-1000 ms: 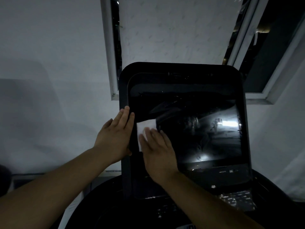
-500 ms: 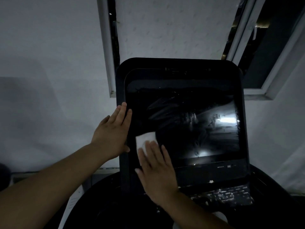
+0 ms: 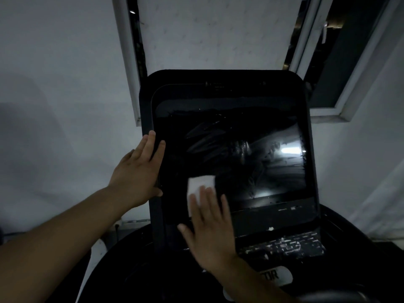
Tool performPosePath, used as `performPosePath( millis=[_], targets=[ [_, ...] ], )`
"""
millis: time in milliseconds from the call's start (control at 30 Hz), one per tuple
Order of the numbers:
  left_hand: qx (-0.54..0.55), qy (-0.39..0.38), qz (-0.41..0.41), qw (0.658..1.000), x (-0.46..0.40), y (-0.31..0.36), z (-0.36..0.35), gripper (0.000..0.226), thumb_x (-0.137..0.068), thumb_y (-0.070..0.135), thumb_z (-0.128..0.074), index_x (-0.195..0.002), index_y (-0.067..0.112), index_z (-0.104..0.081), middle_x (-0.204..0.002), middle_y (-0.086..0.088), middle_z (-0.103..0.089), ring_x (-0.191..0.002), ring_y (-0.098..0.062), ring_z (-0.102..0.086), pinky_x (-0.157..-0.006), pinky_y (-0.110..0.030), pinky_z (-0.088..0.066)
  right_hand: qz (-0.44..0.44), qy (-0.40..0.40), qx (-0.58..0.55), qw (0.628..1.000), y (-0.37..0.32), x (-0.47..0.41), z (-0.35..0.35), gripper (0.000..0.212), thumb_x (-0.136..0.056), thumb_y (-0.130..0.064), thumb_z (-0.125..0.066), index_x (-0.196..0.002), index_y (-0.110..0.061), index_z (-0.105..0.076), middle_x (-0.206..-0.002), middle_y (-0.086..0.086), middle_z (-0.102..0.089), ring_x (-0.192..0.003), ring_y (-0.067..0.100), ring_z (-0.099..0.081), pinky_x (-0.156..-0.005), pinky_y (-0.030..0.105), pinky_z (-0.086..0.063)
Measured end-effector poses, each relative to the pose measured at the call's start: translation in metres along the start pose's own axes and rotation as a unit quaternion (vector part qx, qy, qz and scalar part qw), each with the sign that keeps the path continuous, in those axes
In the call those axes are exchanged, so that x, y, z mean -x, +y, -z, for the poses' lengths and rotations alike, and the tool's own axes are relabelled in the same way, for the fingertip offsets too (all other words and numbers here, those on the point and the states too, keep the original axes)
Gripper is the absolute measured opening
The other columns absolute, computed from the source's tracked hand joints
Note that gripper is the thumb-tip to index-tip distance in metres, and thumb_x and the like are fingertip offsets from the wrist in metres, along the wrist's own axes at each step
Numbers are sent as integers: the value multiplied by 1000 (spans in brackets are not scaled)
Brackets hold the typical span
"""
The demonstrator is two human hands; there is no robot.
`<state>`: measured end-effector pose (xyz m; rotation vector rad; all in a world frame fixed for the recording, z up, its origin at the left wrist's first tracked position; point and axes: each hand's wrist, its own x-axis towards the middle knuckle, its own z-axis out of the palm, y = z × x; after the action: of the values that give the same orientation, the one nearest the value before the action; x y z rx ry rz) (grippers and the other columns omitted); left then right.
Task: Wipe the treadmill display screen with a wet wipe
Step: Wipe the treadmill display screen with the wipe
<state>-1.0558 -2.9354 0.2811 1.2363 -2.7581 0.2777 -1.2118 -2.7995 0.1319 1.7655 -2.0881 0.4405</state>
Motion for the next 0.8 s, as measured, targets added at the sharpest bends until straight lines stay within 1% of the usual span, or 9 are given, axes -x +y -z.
performPosePath(
  millis=[67,167,233,333,433,567,633,700,800],
  targets=[
    [2,-1,0,1000,1,0,0,135,-76,56,-80,-157,17,22,-157,-12,42,-153,-25,23,-124,-41,-13,40,0,-1,999,-10,12,-5,71,-100,-61,-40,-156,-18,-34,-166,16,-20,-155,33,-12,-119,61,-25],
    [5,3,-3,1000,2,1,-4,132,-78,53,-78,-156,18,22,-157,-13,42,-152,-25,24,-125,-40,-10,59,8,20,998,11,16,-4,67,-102,-60,-40,-157,-22,-34,-167,14,-19,-156,29,-12,-117,63,-26],
    [9,16,-10,1000,3,3,-7,130,-79,51,-78,-157,18,20,-158,-14,39,-153,-26,23,-125,-41,-9,26,5,32,999,39,14,-1,67,-102,-59,-38,-158,-22,-31,-167,14,-19,-156,30,-12,-118,62,-23],
    [2,25,-20,999,4,9,-12,128,-79,56,-76,-158,18,17,-161,-16,35,-152,-30,26,-125,-42,-11,-69,-7,53,996,78,10,6,70,-103,-61,-31,-160,-20,-24,-167,17,-17,-156,31,-9,-120,61,-16],
    [10,20,-14,1000,2,20,-15,130,-76,66,-73,-158,21,18,-162,-14,33,-148,-35,32,-124,-46,-14,-113,-4,19,993,71,8,9,71,-104,-61,-30,-160,-17,-24,-166,20,-19,-155,34,-10,-122,60,-14],
    [5,13,-2,1000,-2,32,-17,131,-75,73,-67,-156,24,23,-160,-11,38,-144,-41,38,-124,-50,-9,1,4,-23,1000,26,18,0,68,-102,-61,-36,-158,-22,-31,-166,19,-17,-155,36,-10,-119,63,-20],
    [-4,20,5,1000,-3,33,-21,133,-73,76,-66,-156,22,22,-161,-12,36,-144,-43,37,-124,-51,-6,36,12,-29,999,25,22,-4,63,-103,-60,-38,-157,-27,-34,-167,16,-16,-156,34,-10,-118,64,-22],
    [-12,36,6,999,-3,31,-25,135,-70,78,-67,-158,19,16,-164,-14,29,-146,-43,34,-125,-53,-5,36,28,-21,999,41,18,-2,60,-103,-57,-40,-155,-27,-37,-167,12,-19,-156,29,-13,-117,63,-24],
    [-40,44,12,998,-4,29,-31,137,-68,83,-63,-158,16,15,-166,-16,24,-146,-45,33,-125,-56,-3,-47,29,13,998,85,7,7,62,-104,-59,-32,-157,-26,-32,-167,11,-21,-156,27,-12,-120,59,-19]
  ],
)
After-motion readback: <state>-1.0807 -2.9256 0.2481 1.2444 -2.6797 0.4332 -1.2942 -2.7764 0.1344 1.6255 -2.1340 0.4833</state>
